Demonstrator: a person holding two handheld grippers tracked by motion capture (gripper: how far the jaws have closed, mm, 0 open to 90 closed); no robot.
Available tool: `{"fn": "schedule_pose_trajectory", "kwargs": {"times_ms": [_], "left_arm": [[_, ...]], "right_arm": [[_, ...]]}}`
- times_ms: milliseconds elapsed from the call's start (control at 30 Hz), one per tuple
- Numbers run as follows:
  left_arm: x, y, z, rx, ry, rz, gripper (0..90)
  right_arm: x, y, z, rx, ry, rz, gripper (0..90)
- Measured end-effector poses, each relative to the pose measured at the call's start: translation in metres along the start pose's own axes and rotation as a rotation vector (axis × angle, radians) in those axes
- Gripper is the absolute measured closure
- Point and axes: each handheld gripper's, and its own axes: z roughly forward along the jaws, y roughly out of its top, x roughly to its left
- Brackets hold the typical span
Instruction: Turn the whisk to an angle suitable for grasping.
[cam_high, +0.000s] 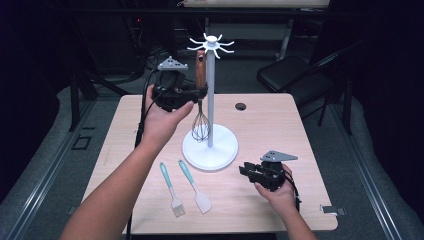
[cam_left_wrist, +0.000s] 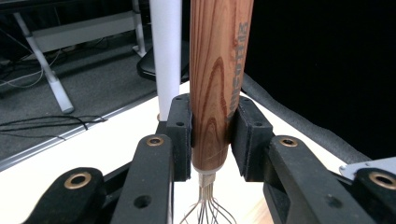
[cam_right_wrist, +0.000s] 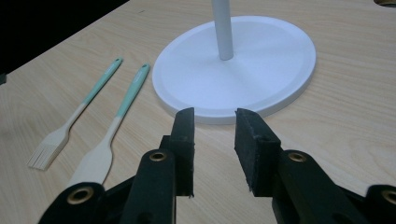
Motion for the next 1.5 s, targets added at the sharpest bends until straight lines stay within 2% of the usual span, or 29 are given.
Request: {"fn": "schedule_pose_trajectory", "kwargs": {"times_ms": [300, 833, 1000, 1133, 1500], "left_arm": [[0.005, 0.001, 0.01, 0.005, -0.01, -0.016, 70.9], [0.005, 0.001, 0.018, 0.016, -0.022, 0.01, 70.9], [0.009, 0.002, 0.02, 0.021, -0.045, 0.011, 70.9], [0.01, 0.001, 0.023, 0.025, -0.068, -0.002, 70.9], [0.012, 0.001, 0.03, 0.021, -0.051, -0.006, 70.9]], "right_arm": [[-0.001, 0.0, 0.0, 0.0, 0.001, 0.002, 68.4], [-0.002, -0.001, 0.001, -0.003, 0.002, 0.003, 68.4], [-0.001, -0.001, 0.001, -0.005, 0.004, 0.0, 68.4], [-0.001, -0.001, 0.002, -0.003, 0.005, 0.002, 68.4], [0.0, -0.001, 0.002, -0.001, 0.006, -0.001, 68.4]]}}
